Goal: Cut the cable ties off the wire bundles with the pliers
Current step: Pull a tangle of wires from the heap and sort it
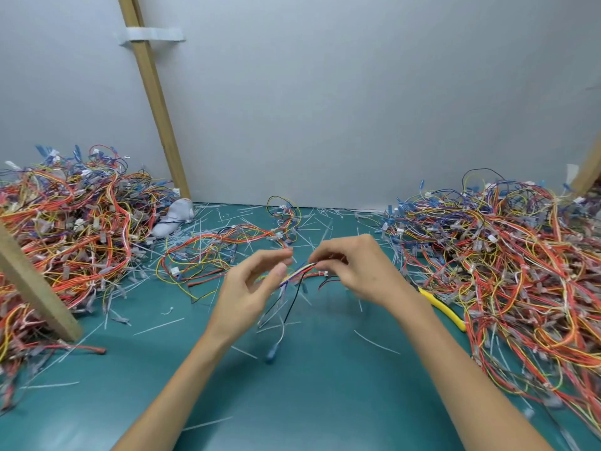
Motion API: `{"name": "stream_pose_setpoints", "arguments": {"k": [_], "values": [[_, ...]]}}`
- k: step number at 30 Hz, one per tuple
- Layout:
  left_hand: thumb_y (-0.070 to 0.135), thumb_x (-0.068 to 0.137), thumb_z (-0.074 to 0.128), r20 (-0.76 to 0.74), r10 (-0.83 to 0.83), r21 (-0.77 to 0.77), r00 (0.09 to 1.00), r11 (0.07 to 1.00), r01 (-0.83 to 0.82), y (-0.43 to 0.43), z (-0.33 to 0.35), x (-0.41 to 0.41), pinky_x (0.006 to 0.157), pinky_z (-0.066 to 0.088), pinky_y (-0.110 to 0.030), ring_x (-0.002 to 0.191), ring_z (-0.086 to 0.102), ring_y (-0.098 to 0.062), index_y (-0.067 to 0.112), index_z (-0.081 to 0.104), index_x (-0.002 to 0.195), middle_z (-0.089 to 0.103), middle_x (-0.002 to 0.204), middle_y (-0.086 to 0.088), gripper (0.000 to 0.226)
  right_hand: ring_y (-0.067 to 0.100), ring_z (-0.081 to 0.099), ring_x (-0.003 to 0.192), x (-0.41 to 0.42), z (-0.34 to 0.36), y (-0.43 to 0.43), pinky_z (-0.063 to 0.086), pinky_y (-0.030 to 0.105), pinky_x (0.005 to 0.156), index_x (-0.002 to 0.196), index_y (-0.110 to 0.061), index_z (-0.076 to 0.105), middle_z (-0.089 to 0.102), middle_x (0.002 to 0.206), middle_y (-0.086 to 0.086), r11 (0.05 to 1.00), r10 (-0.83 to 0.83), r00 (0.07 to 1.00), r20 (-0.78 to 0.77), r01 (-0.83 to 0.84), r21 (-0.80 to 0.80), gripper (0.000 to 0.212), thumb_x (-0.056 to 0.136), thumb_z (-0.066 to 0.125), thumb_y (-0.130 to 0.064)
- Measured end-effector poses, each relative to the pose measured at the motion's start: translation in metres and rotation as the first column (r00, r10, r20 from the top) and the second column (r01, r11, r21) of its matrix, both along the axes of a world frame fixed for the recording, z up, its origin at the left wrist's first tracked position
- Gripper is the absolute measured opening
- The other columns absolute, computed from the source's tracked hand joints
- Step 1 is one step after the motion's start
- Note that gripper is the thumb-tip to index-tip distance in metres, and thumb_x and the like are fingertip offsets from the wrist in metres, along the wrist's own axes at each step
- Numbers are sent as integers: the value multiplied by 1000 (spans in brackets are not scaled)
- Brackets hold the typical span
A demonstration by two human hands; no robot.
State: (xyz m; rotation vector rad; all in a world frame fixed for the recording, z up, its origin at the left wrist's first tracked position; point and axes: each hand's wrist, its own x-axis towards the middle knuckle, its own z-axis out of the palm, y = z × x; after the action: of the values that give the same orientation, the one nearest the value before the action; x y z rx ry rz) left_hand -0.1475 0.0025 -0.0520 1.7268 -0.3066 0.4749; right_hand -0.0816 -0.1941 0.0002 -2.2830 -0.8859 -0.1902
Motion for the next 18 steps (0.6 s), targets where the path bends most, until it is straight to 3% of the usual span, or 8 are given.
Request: {"name": "stream_pose_setpoints", "arguments": {"k": [4,7,9,11,13,15,18], "values": [[29,100,38,22,116,78,993,990,-117,12,0,2,98,43,-24,119,57,-5,20,67,116,67,120,14,34,10,65,58,6,4,-11,54,31,66,83,-16,75,69,68,0,996,-38,999,-15,39,86,20,84,66,2],[32,99,39,-74,85,205,994,976,-68,28,-1,4,96,42,-18,114,59,0,27,63,120,68,116,16,33,10,64,56,11,6,-22,57,35,66,79,-22,70,68,66,-4,982,-53,996,-65,64,180,26,86,64,3],[33,98,45,-126,73,336,989,941,-26,32,-3,3,85,44,-14,96,63,5,31,67,109,71,102,18,25,8,62,55,12,5,-25,58,37,66,79,-24,67,63,61,-10,973,-48,993,-110,71,219,27,89,63,1],[27,95,55,-127,93,398,988,917,-35,28,-7,4,69,43,-17,70,60,2,29,68,85,70,76,15,16,9,61,55,13,3,-25,56,33,63,81,-24,66,61,58,-7,970,-49,990,-135,79,228,25,92,60,-2],[30,89,60,-109,105,341,988,938,-62,25,-7,5,58,38,-24,57,47,-7,19,66,75,58,60,6,19,8,59,52,12,0,-21,51,27,59,81,-24,64,60,63,-4,966,-80,990,-121,106,234,24,93,60,-3],[33,87,62,-92,105,194,990,977,-86,23,-3,4,54,33,-24,56,40,-12,11,65,75,51,57,-1,26,3,55,45,10,-2,-18,46,19,52,81,-25,62,60,71,-3,959,-95,986,-139,128,254,25,93,61,-3],[20,94,61,-84,145,-13,986,989,-147,18,2,2,44,28,-15,47,35,-5,14,63,73,46,50,11,22,0,51,41,8,-5,-14,39,10,47,83,-30,62,62,71,-13,973,-60,976,-209,104,206,22,93,62,-11]]}}
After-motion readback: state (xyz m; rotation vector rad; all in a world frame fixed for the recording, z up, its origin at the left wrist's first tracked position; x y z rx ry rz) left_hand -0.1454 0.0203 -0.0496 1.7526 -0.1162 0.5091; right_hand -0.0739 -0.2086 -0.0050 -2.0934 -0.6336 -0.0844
